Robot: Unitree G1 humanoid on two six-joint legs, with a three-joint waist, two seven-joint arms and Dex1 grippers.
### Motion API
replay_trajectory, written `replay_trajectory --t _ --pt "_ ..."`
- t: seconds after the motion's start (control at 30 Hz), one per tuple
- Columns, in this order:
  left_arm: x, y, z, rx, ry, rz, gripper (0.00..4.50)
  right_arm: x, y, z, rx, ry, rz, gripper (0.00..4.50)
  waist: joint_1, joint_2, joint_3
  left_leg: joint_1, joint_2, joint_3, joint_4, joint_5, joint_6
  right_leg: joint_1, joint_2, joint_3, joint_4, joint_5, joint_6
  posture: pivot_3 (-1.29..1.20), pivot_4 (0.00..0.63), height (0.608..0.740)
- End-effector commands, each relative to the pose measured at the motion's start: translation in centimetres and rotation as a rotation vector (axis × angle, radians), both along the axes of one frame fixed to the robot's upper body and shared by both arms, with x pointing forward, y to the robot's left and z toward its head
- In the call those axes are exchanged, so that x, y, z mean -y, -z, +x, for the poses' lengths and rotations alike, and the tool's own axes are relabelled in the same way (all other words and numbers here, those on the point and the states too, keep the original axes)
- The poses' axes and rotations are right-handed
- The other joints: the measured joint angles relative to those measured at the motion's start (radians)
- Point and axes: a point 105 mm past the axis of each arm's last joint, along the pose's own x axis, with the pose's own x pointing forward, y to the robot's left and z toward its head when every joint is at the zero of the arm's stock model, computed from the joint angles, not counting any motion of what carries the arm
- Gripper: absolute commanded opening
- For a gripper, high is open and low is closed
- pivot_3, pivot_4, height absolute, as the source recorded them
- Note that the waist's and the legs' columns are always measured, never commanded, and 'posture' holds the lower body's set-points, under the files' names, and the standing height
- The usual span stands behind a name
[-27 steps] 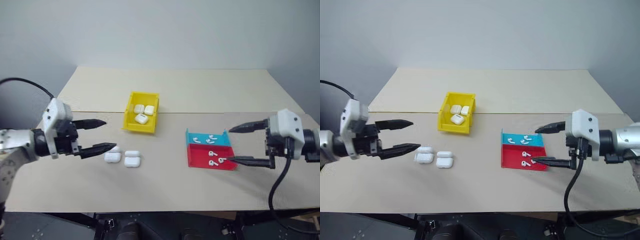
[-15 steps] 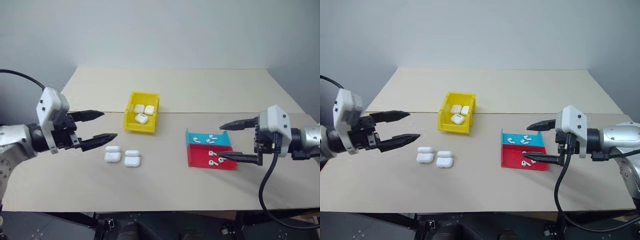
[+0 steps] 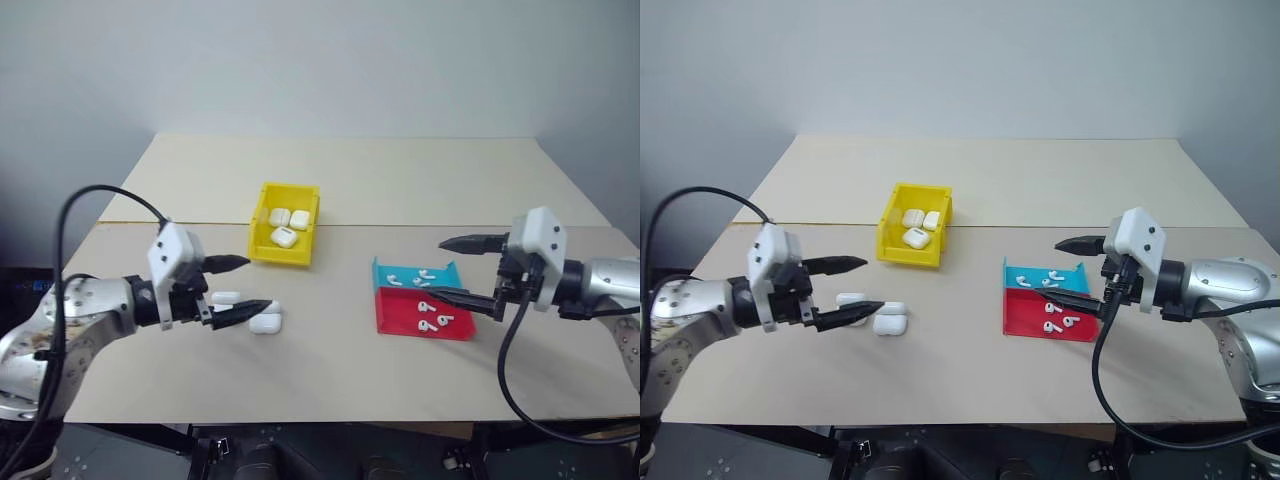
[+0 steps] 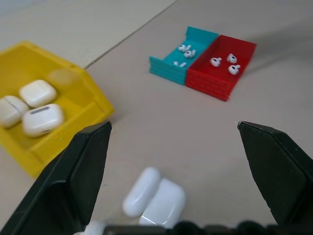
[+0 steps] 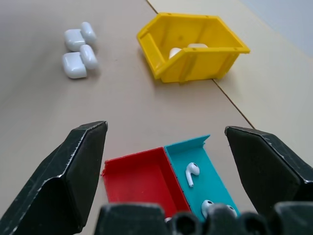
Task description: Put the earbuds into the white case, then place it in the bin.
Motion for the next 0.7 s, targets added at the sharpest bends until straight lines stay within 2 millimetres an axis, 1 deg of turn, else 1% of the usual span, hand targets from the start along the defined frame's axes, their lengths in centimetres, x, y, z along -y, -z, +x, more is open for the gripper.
replay_trajectory --t 0.03,0.07,0.2,0.3,0.33,0.4,0.47,0.53,0.6,0.7 --pt "-0.2 -0.6 0.0 0.053 0.022 0.031 4.5 -0.7 -0.3 -0.4 0.03 -0.007 -0.026 4.46 -0.002 0.0 0.0 0.0 0.0 0.0 0.0 0.0 0.0 0.0 0.0 0.0 0.0 0.0 0.0 0.0 0.15 0.74" --pt "-0.3 -0.5 0.0 0.054 0.018 0.042 4.5 -0.7 -0.2 -0.5 0.027 -0.009 -0.033 4.46 -0.002 0.0 0.0 0.0 0.0 0.0 0.0 0.0 0.0 0.0 0.0 0.0 0.0 0.0 0.0 0.0 0.15 0.74" --pt "-1.2 -1.5 -0.2 0.042 -0.027 0.046 4.5 -0.9 -0.6 -0.5 0.032 -0.016 -0.021 4.46 -0.001 0.0 0.0 0.0 0.0 0.0 0.0 0.0 0.0 0.0 0.0 0.0 0.0 0.0 0.0 0.0 0.15 0.74" --pt "-2.5 -1.7 0.2 0.038 -0.154 0.163 4.5 -1.2 -0.7 -0.3 0.029 -0.02 -0.017 4.46 -0.005 0.0 0.0 0.0 0.0 0.0 0.0 0.0 0.0 0.0 0.0 0.0 0.0 0.0 0.0 0.0 0.15 0.74" --pt "-2.9 -2.1 0.3 0.067 -0.22 0.197 4.5 -1.2 -0.6 -0.3 0.028 -0.023 -0.018 4.46 -0.006 0.0 0.0 0.0 0.0 0.0 0.0 0.0 0.0 0.0 0.0 0.0 0.0 0.0 0.0 0.0 0.15 0.74" --pt "-3.6 -2.6 0.2 0.062 -0.28 0.217 4.5 -1.4 -0.6 -0.4 0.025 -0.036 -0.021 4.46 -0.005 0.0 0.0 0.0 0.0 0.0 0.0 0.0 0.0 0.0 0.0 0.0 0.0 0.0 0.0 0.0 0.15 0.74" --pt "-4.5 -2.5 0.2 -0.015 -0.349 0.255 4.5 -1.7 -0.6 -0.5 0.019 -0.053 -0.015 4.46 -0.006 0.0 0.0 0.0 0.0 0.0 0.0 0.0 0.0 0.0 0.0 0.0 0.0 0.0 0.0 0.0 0.15 0.74" --pt "-5.4 -1.7 0.5 -0.169 -0.461 0.312 4.5 -2.0 -0.7 -0.7 0.015 -0.071 -0.017 4.46 -0.004 0.0 0.0 0.0 0.0 -0.001 0.0 0.0 0.0 0.0 0.0 0.0 0.0 0.0 0.0 0.0 0.15 0.74" --pt "-5.7 -0.7 0.5 -0.329 -0.537 0.356 4.5 -2.1 -0.7 -0.7 0.014 -0.083 -0.021 4.46 0.003 -0.001 0.0 0.0 0.0 -0.002 0.0 0.0 0.0 0.0 0.0 -0.001 0.002 0.0 0.0 0.0 0.15 0.74" --pt "-5.8 0.0 0.8 -0.417 -0.57 0.37 4.5 -2.3 -0.9 -0.5 0.018 -0.084 -0.017 4.46 0.003 -0.001 0.0 0.0 -0.001 -0.001 0.001 0.001 0.0 0.0 0.0 0.0 0.002 0.0 0.001 0.0 0.15 0.74"
